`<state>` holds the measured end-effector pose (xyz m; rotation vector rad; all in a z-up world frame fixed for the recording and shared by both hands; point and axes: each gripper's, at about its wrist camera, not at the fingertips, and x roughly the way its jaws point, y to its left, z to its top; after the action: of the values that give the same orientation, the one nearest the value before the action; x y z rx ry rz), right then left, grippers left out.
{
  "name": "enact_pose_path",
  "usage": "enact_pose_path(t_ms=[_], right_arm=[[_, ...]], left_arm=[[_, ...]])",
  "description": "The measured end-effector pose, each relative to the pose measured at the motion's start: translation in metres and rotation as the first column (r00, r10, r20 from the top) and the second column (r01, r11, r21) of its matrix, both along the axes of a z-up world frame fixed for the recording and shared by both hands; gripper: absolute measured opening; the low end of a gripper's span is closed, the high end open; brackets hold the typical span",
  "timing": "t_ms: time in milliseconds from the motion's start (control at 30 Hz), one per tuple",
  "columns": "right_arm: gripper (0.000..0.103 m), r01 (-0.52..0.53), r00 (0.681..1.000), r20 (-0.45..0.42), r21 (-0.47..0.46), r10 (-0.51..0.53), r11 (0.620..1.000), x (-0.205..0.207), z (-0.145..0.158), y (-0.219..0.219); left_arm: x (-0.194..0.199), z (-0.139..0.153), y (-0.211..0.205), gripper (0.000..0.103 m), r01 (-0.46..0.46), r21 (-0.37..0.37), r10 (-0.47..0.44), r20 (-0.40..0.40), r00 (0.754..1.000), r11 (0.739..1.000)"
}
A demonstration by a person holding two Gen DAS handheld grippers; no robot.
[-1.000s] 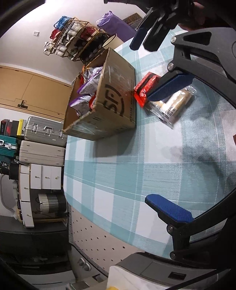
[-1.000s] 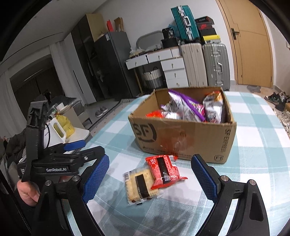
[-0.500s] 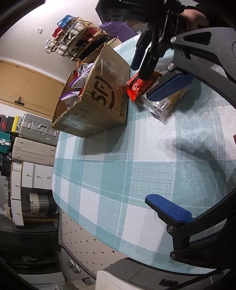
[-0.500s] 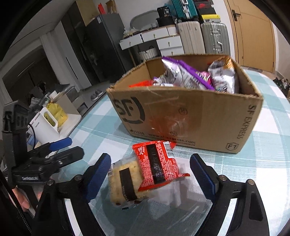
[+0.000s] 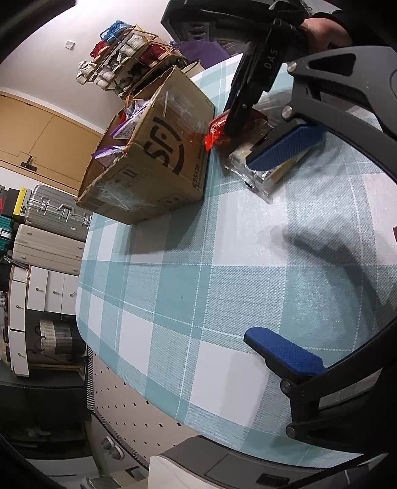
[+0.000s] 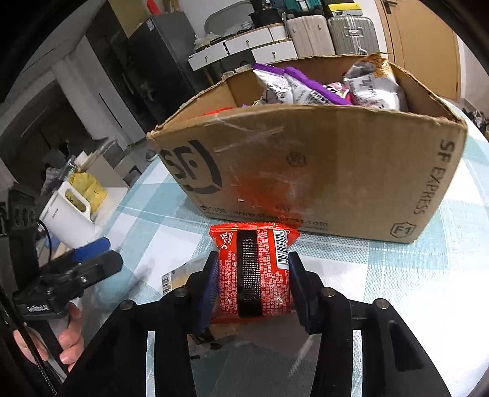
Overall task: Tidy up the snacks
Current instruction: 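Grasp the small red snack pack with the right gripper and lift it, then grasp the clear cracker-sandwich pack with the left gripper while the right holds the red pack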
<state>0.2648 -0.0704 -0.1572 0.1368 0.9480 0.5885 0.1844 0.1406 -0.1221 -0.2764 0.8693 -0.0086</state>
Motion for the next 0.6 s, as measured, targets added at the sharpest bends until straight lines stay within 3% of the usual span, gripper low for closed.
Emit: enact_pose_path(t_ms=[600], right_arm=[[0.043,0.015,0.995,0.095,0.071,-0.021,0.997,-0.050,0.040,-0.036]], left_arm=[[-0.002,0.003,-0.031,0.102,0.079,0.034,-0.078,-0.024,0.997,0.996]])
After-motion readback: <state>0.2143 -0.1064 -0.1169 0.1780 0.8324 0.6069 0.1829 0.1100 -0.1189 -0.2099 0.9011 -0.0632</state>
